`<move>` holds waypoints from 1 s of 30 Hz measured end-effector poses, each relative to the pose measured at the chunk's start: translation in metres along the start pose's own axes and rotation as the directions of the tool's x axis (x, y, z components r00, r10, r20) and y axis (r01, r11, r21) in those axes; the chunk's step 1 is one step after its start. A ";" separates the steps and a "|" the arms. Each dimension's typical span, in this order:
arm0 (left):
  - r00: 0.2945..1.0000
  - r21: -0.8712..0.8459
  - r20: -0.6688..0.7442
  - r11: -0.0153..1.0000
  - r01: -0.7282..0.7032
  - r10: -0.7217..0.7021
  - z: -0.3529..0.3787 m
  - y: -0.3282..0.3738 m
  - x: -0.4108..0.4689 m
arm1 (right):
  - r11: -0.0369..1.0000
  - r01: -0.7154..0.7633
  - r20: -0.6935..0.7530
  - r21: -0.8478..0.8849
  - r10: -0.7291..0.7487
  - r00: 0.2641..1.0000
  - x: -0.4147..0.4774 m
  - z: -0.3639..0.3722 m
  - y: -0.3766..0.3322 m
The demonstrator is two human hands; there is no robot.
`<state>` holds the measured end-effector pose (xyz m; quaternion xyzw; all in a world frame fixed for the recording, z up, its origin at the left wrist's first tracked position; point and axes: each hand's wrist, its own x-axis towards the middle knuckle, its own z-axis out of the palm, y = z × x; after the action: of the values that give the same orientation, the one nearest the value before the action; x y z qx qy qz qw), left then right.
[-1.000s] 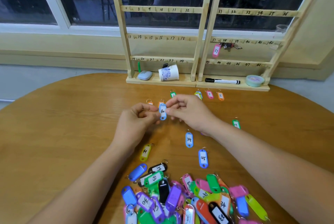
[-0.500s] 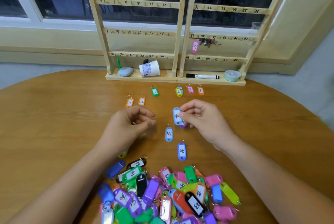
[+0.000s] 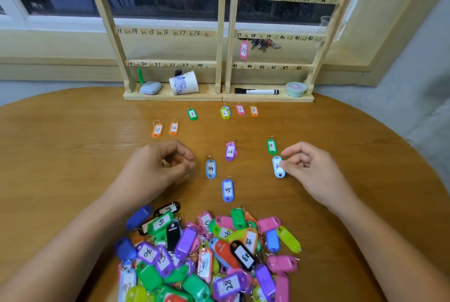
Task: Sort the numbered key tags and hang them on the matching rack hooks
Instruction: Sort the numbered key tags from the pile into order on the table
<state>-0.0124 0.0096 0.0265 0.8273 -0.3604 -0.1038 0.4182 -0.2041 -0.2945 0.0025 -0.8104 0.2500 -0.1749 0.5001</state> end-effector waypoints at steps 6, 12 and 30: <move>0.990 0.047 0.142 0.999 -0.002 -0.005 -0.002 0.009 -0.017 | 0.989 0.013 -0.079 -0.149 -0.025 0.997 -0.002 0.000 0.008; 0.982 0.083 0.186 0.996 -0.017 0.001 -0.005 0.017 -0.036 | 0.972 0.024 -0.064 -0.235 -0.040 0.997 -0.004 0.001 0.007; 0.960 0.247 0.268 0.957 -0.153 0.084 -0.017 0.004 -0.063 | 0.943 0.121 -0.079 -0.311 -0.152 0.985 -0.022 0.001 0.016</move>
<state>-0.0516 0.0613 0.0321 0.8323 -0.4709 -0.1345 0.2596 -0.2251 -0.2867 -0.0130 -0.8833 0.2424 -0.2095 0.3421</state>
